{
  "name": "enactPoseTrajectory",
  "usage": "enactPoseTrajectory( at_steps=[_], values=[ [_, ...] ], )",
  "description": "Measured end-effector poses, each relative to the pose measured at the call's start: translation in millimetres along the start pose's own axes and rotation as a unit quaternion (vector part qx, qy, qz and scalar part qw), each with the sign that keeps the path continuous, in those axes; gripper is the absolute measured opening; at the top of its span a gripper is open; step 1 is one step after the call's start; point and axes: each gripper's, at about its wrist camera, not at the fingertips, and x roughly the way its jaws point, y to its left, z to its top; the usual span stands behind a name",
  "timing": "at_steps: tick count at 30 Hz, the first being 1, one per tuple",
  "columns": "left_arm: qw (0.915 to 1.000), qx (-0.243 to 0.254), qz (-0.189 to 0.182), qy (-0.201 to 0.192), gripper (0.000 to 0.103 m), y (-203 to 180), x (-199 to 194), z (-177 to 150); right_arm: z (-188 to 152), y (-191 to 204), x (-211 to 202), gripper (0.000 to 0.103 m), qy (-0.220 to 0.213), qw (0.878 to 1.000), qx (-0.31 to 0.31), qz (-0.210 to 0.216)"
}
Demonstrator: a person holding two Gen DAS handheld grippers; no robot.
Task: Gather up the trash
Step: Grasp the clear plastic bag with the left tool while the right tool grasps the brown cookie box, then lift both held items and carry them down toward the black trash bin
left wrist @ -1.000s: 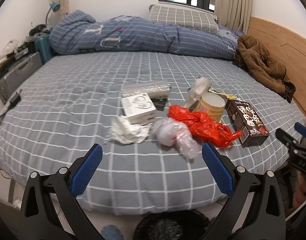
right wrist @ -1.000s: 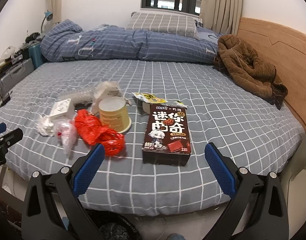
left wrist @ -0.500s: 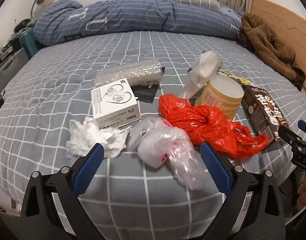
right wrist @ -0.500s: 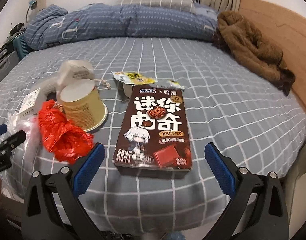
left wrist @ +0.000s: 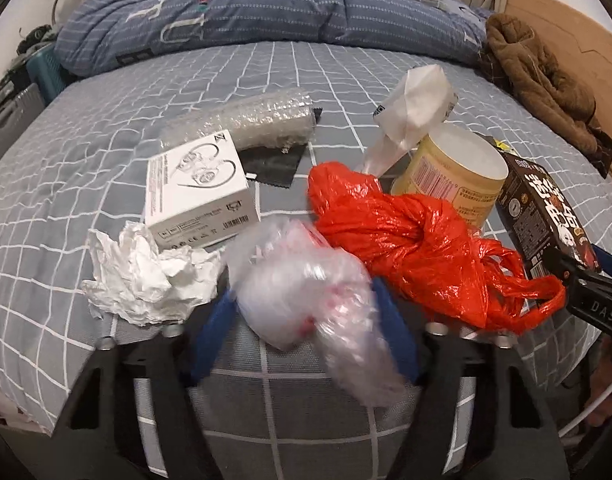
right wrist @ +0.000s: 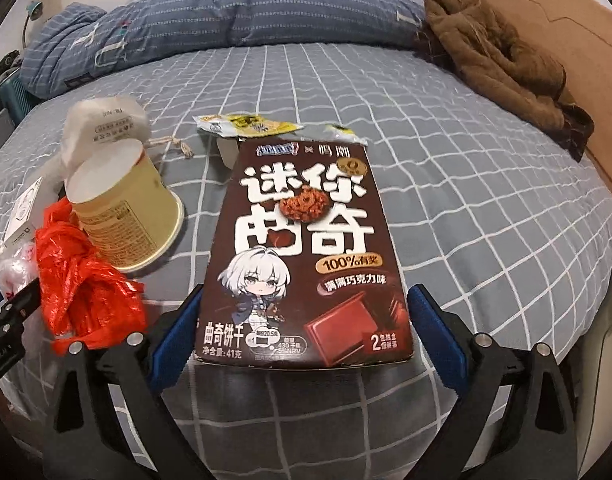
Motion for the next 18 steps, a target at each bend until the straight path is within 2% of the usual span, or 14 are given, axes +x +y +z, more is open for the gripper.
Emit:
enactPoseTrajectory(
  at_steps=[1,5,18],
  values=[
    [1.0000,-0.003,-0.003,0.000,0.062,1,1,0,-1,0,1,0.088,0.004,1.000,-0.001,0.005],
    [1.0000,-0.003,-0.005,-0.001,0.057,2,-1,-1,-3,2,0,0.087,0.000,1.000,-0.004,0.007],
    [0.9998,0.000,-0.005,-0.022,0.057,-1,-29,5,-2,0,-40,0.087,-0.035,0.999,-0.015,0.014]
  ],
)
